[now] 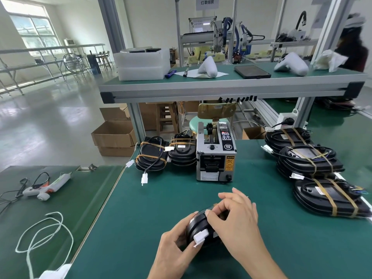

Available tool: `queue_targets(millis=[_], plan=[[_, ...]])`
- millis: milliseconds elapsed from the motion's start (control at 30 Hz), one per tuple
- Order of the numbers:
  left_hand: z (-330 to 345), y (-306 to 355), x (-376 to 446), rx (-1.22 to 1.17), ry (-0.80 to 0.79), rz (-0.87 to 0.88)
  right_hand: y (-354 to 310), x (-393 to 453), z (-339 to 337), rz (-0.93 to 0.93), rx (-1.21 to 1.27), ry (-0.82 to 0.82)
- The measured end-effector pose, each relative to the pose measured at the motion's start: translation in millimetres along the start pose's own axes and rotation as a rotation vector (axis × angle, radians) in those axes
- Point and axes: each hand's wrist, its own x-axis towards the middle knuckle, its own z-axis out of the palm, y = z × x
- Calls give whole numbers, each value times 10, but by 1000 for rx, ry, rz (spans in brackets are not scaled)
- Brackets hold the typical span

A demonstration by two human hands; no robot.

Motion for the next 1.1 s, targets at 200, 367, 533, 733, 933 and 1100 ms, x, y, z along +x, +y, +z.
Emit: queue_targets(millis=[200, 367, 533, 733, 933, 1100], plan=[[9, -26, -4, -23, 4, 1, 26, 4, 36, -11, 9, 73], [6, -34, -13, -24, -1, 6, 21, -1, 78, -10, -25, 88], [-2, -51, -21, -15, -1, 17, 23, -16, 123, -39, -31, 127], [9, -15, -15, -28, -3, 56, 86, 5, 167, -64, -99, 116], [8, -16, -12, -14, 18, 49, 63, -3, 178, -85, -80, 166], [-6, -35, 1, -4, 30, 32, 23, 33, 122, -56, -117, 154]])
